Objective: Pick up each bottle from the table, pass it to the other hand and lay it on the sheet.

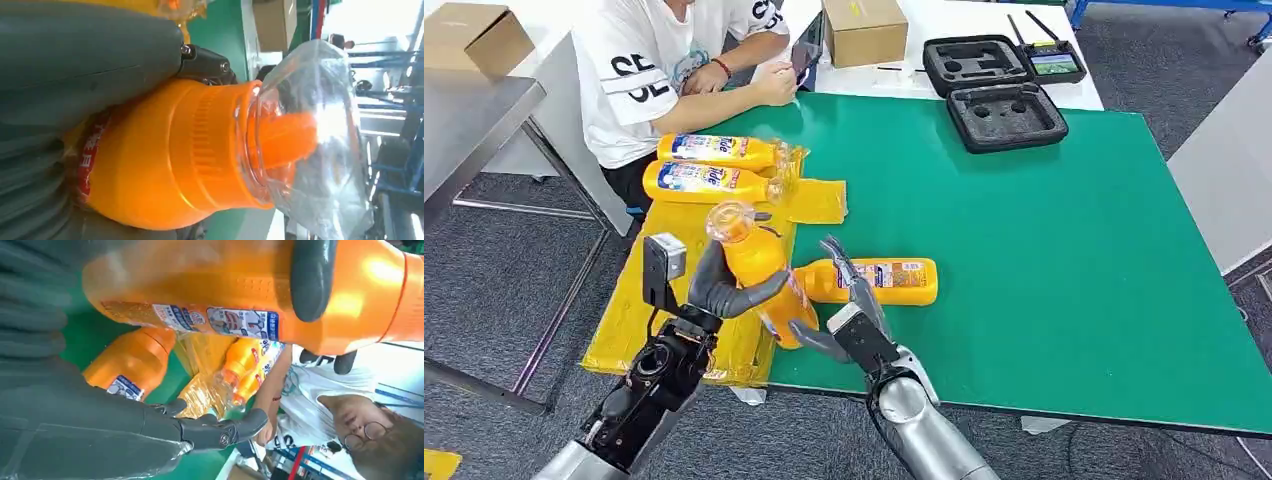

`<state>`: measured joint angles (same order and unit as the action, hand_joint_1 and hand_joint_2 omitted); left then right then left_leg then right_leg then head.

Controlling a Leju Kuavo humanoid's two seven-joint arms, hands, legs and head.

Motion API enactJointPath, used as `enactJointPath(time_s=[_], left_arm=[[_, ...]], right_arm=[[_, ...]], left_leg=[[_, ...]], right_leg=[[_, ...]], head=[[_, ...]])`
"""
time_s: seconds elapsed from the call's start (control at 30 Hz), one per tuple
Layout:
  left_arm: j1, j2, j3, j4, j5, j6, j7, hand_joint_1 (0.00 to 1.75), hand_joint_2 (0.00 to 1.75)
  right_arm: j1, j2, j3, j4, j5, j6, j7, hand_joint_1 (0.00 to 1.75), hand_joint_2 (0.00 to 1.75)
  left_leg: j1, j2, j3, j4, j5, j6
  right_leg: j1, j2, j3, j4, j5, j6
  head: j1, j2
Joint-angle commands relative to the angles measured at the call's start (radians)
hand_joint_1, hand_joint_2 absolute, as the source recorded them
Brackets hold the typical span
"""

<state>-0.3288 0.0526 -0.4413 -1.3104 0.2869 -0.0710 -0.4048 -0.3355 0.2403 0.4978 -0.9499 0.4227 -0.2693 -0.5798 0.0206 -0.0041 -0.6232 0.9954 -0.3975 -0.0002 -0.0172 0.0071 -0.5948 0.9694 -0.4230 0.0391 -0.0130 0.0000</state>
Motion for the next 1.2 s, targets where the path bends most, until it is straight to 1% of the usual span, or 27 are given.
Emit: enactJointPath(time_s=[0.03,0.1,0.2,0.23,0.3,0.33,0.4,0.43,0.53,0.57,0.63,0.67,0.7,0.73,0.77,0.8,0.83,0.87,0.9,0.93,0.97,1.0,1.03,1.1,1.13,1.17,1.2], left_arm=[[-0.018,0.006,0.100,-0.009,-0.174,0.207,-0.108,1.75,1.75],[-0.011,0.023,0.133,-0.053,-0.255,0.293,-0.137,1.75,1.75],[-0.016,0.043,0.195,-0.093,-0.312,0.368,-0.133,1.75,1.75],[-0.026,0.052,0.206,-0.095,-0.314,0.370,-0.131,1.75,1.75],[-0.040,0.068,0.229,-0.099,-0.325,0.386,-0.125,1.75,1.75],[-0.033,0.080,0.245,-0.110,-0.325,0.386,-0.120,1.75,1.75],[-0.013,0.093,0.264,-0.132,-0.346,0.402,-0.108,1.75,1.75],[-0.003,0.096,0.278,-0.141,-0.359,0.411,-0.098,1.75,1.75],[-0.003,0.123,0.269,-0.123,-0.474,0.427,-0.050,1.75,1.75],[-0.003,0.123,0.269,-0.123,-0.474,0.427,-0.050,1.75,1.75],[-0.005,0.121,0.272,-0.114,-0.474,0.426,-0.050,1.75,1.75],[-0.005,0.121,0.272,-0.114,-0.474,0.426,-0.050,1.75,1.75],[-0.023,0.148,0.234,-0.072,-0.634,0.438,0.013,1.75,1.75],[-0.029,0.152,0.236,-0.045,-0.692,0.441,0.037,1.75,1.75],[-0.053,0.178,0.200,0.005,-0.835,0.453,0.083,1.75,1.75],[-0.074,0.163,0.210,0.060,-0.854,0.446,0.085,1.75,1.75],[-0.106,0.181,0.173,0.123,-0.958,0.428,0.124,1.75,1.75],[-0.127,0.174,0.174,0.175,-0.996,0.428,0.133,1.75,1.75],[-0.157,0.180,0.150,0.239,-1.052,0.396,0.149,1.75,1.75],[-0.167,0.177,0.145,0.275,-1.097,0.419,0.148,1.75,1.75],[-0.174,0.182,0.127,0.306,-1.150,0.411,0.166,1.75,1.75],[-0.181,0.181,0.112,0.344,-1.191,0.382,0.174,1.75,1.75],[-0.185,0.181,0.101,0.360,-1.220,0.372,0.186,1.75,1.75],[-0.184,0.179,0.100,0.365,-1.224,0.375,0.187,1.75,1.75],[-0.184,0.179,0.100,0.365,-1.224,0.375,0.187,1.75,1.75],[-0.184,0.179,0.100,0.365,-1.224,0.375,0.187,1.75,1.75],[-0.185,0.180,0.095,0.363,-1.233,0.366,0.190,1.75,1.75]], right_arm=[[-0.012,-0.046,0.038,-0.096,-0.020,-0.085,-0.026,0.00,0.00],[-0.004,-0.050,0.052,-0.140,-0.041,-0.085,-0.030,0.00,0.00],[0.013,-0.050,0.060,-0.183,-0.071,-0.085,-0.029,0.00,0.00],[0.018,-0.050,0.059,-0.185,-0.077,-0.086,-0.032,0.00,0.00],[0.027,-0.049,0.058,-0.183,-0.092,-0.082,-0.039,0.00,0.00],[0.034,-0.045,0.050,-0.180,-0.111,-0.075,-0.047,0.00,0.00],[0.037,-0.042,0.045,-0.171,-0.122,-0.063,-0.052,0.00,0.00],[0.039,-0.038,0.041,-0.170,-0.130,-0.055,-0.054,0.00,0.00],[0.044,-0.033,0.034,-0.174,-0.134,-0.040,-0.056,0.00,0.00],[0.044,-0.033,0.034,-0.174,-0.134,-0.040,-0.056,0.00,0.00],[0.045,-0.033,0.034,-0.176,-0.134,-0.039,-0.056,0.00,0.00],[0.045,-0.033,0.034,-0.176,-0.134,-0.039,-0.056,0.00,0.00],[0.049,-0.035,0.030,-0.182,-0.135,-0.032,-0.056,0.00,0.00],[0.052,-0.034,0.026,-0.183,-0.137,-0.029,-0.056,0.00,0.00],[0.056,-0.034,0.022,-0.187,-0.139,-0.029,-0.056,0.00,0.00],[0.062,-0.035,0.019,-0.197,-0.141,-0.028,-0.058,0.00,0.00],[0.067,-0.037,0.014,-0.211,-0.145,-0.032,-0.063,0.00,0.00],[0.070,-0.038,0.011,-0.225,-0.147,-0.035,-0.070,0.00,0.00],[0.076,-0.041,0.005,-0.250,-0.152,-0.042,-0.079,0.00,0.00],[0.081,-0.044,0.003,-0.273,-0.151,-0.056,-0.091,0.00,0.00],[0.086,-0.049,0.004,-0.299,-0.150,-0.062,-0.097,0.00,0.00],[0.099,-0.054,0.000,-0.343,-0.150,-0.082,-0.116,0.00,0.00],[0.101,-0.058,0.003,-0.361,-0.150,-0.083,-0.116,0.00,0.00],[0.103,-0.060,0.003,-0.372,-0.149,-0.084,-0.115,0.00,0.00],[0.103,-0.060,0.003,-0.372,-0.149,-0.084,-0.115,0.00,0.00],[0.103,-0.060,0.003,-0.372,-0.149,-0.084,-0.115,0.00,0.00],[0.104,-0.059,0.003,-0.378,-0.153,-0.085,-0.116,0.00,0.00]], left_leg=[[0.000,-0.001,0.002,0.000,-0.001,0.001],[0.000,-0.001,0.002,0.000,-0.001,0.001],[0.001,0.002,0.005,0.002,-0.004,0.001],[0.001,0.002,0.003,0.001,-0.003,0.001],[0.001,0.002,0.005,0.002,-0.004,0.001],[0.001,0.000,0.004,0.001,-0.002,0.001],[0.001,0.001,0.007,0.001,-0.004,0.001],[0.001,0.001,0.003,0.000,-0.002,0.000],[0.001,0.003,0.009,0.001,-0.005,0.001],[0.001,0.004,0.009,0.001,-0.005,0.001],[0.000,0.001,0.002,0.000,-0.001,0.001],[0.001,0.002,0.005,0.000,-0.003,0.001],[0.001,0.002,0.006,0.000,-0.003,0.001],[0.000,0.000,0.002,0.000,-0.001,0.000],[0.001,0.000,0.009,0.001,-0.005,0.001],[0.000,-0.001,0.003,-0.001,-0.001,0.000],[0.000,-0.001,0.005,-0.001,-0.002,0.001],[0.001,-0.003,0.006,-0.001,-0.002,0.001],[0.000,-0.003,0.004,-0.001,0.000,0.000],[0.000,-0.003,0.007,-0.001,-0.002,0.001],[0.000,-0.004,0.003,-0.001,0.000,0.001],[0.000,-0.005,0.005,-0.001,-0.001,0.001],[0.000,-0.003,0.003,-0.001,0.000,0.001],[0.000,-0.004,0.007,0.000,-0.002,0.001],[0.000,-0.003,0.004,0.000,-0.001,0.001],[0.000,-0.002,0.007,0.000,-0.002,0.001],[0.000,-0.001,0.003,-0.001,0.000,0.001]], right_leg=[[0.000,-0.001,0.003,0.000,-0.001,-0.001],[0.000,-0.001,0.003,0.000,-0.001,-0.001],[0.001,0.001,0.005,0.001,-0.003,-0.002],[0.001,0.001,0.003,0.001,-0.002,-0.002],[0.002,0.000,0.006,0.001,-0.004,-0.003],[0.001,-0.001,0.004,0.000,-0.002,-0.002],[0.002,0.000,0.006,0.001,-0.004,-0.003],[0.001,0.000,0.003,0.000,-0.002,-0.002],[0.002,0.002,0.008,0.000,-0.004,-0.003],[0.002,0.002,0.008,0.000,-0.004,-0.003],[0.001,0.000,0.003,0.000,-0.001,-0.001],[0.001,0.001,0.005,0.000,-0.002,-0.002],[0.001,0.001,0.006,0.000,-0.002,-0.002],[0.001,-0.001,0.003,0.000,-0.001,-0.001],[0.002,-0.001,0.009,0.001,-0.005,-0.003],[0.001,-0.002,0.004,0.000,-0.002,-0.001],[0.001,-0.003,0.006,0.000,-0.003,-0.002],[0.001,-0.004,0.008,0.000,-0.003,-0.002],[0.001,-0.004,0.005,0.000,-0.002,-0.002],[0.001,-0.005,0.008,0.000,-0.003,-0.003],[0.000,-0.005,0.004,0.000,-0.002,-0.002],[0.001,-0.006,0.006,0.000,-0.003,-0.002],[0.000,-0.004,0.003,0.000,-0.001,-0.001],[0.001,-0.005,0.008,0.000,-0.004,-0.003],[0.001,-0.004,0.005,0.000,-0.002,-0.002],[0.001,-0.003,0.007,-0.001,-0.003,-0.002],[0.000,-0.002,0.003,-0.001,-0.001,-0.001]], head=[[0.000,0.000],[0.000,0.000],[0.000,0.000],[0.000,0.000],[0.000,0.000],[0.000,0.000],[0.000,0.000],[0.000,0.000],[0.000,0.000],[0.000,0.000],[0.000,0.000],[0.000,0.000],[0.000,0.000],[0.000,0.000],[0.000,0.000],[0.000,0.000],[0.000,0.000],[0.000,0.000],[0.000,0.000],[0.000,0.000],[0.000,0.000],[0.000,0.000],[0.000,0.000],[0.000,0.000],[0.000,0.000],[0.000,0.000],[0.000,0.000]])
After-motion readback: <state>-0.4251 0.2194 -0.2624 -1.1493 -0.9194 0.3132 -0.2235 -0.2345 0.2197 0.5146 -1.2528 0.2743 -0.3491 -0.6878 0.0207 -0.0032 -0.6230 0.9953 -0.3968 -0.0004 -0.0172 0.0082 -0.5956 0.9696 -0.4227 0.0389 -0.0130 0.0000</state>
